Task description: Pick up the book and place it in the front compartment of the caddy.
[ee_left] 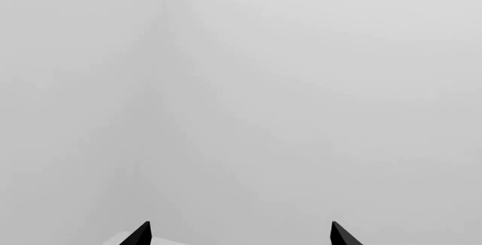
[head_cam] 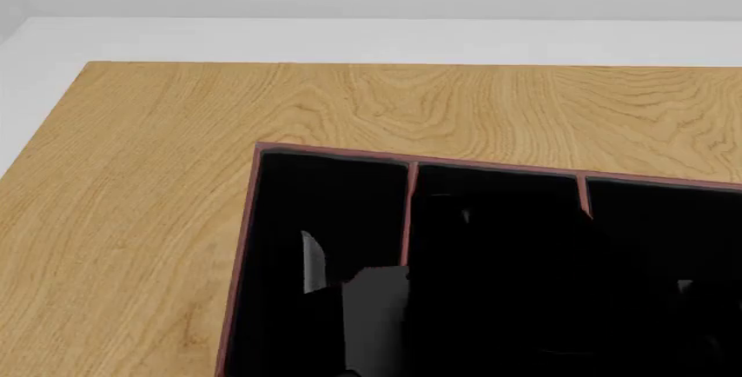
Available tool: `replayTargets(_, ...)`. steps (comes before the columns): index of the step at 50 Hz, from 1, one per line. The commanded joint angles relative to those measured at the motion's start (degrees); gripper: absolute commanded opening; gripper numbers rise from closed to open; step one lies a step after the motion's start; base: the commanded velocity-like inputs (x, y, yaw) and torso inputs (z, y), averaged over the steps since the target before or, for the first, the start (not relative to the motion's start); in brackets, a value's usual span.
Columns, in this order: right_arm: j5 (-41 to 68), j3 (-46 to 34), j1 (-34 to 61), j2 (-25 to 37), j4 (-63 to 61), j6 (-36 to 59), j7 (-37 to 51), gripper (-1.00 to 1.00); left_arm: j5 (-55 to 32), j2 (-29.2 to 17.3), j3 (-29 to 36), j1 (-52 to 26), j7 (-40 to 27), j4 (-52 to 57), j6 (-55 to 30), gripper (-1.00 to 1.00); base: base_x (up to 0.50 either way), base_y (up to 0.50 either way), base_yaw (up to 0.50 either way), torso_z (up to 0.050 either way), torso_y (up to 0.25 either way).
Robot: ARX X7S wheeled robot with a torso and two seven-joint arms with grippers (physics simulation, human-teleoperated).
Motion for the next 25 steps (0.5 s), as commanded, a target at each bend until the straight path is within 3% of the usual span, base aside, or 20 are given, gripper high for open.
replayTargets(1,0.1,6.8,5.8,-0.1,0.2,-0.9,-1.5,-1.0,0.6,-1.2,1.6,-1.0,-0.1,0.0,1.2,1.0,0.0,0.0,0.0,0.0,0.0)
replayTargets(16,3.0,20.0,14.6,-2.7,5.9,-1.0,-4.0,-1.0,0.3,-1.1,2.3,-2.2,0.0,0.0,1.4,1.0,0.0,0.0,0.0,0.0,0.001)
replayTargets(25,-0.3,17.0,21.6,-3.6,12.7,-3.1,-7.3,-1.0,1.5,-1.9,0.8,0.3,-0.1,0.0,2.5,1.0,0.0,0.0,0.0,0.0,0.0)
